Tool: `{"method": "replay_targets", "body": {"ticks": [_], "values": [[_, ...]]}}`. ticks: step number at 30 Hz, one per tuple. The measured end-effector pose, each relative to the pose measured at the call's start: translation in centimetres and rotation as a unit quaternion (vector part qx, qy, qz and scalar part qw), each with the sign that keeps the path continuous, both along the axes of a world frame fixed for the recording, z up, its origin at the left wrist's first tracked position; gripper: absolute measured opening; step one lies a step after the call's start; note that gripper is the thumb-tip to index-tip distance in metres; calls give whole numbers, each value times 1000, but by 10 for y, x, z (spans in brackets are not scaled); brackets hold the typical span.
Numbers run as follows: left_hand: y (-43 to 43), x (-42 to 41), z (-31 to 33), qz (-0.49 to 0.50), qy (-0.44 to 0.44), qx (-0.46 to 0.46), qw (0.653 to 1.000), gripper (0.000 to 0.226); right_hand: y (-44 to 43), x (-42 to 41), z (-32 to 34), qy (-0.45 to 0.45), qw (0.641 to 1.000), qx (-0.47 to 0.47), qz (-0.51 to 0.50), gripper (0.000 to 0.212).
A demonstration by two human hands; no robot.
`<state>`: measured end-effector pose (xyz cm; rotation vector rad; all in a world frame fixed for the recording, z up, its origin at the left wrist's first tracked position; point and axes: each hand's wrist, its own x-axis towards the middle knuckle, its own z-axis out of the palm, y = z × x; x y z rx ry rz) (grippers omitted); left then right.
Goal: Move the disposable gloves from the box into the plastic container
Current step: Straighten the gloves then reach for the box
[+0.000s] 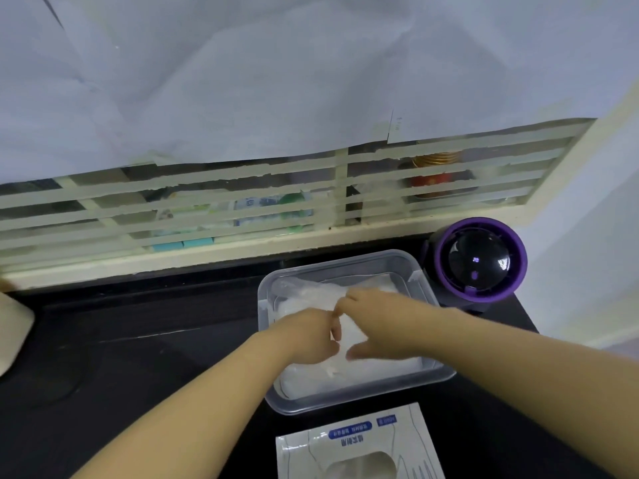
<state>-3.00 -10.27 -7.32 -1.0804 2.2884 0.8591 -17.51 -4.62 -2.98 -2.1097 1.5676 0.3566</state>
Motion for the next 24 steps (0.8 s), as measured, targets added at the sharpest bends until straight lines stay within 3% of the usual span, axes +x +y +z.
{"method": "replay_targets", "body": {"ticks": [3,6,9,15,17,20,24], "values": [[-6,0,3,134,55,28,989,29,5,7,-26,13,998,53,-39,89],[-9,-2,3,238,87,78,964,42,8,3,-41,46,994,83,-60,100],[-9,-12,-2,245,56,102,962,62,4,3,-48,67,983,138,-96,109],[-4,-24,-5,257,-42,120,958,65,3,16,-56,67,980,148,-113,112],[0,-25,-1,238,-57,92,965,59,5,18,-49,64,986,114,-107,102],[6,-23,12,101,-116,7,988,40,6,17,-35,78,993,45,-79,80],[11,-25,28,-20,-166,-76,983,23,8,14,-33,69,991,86,-72,80]]}}
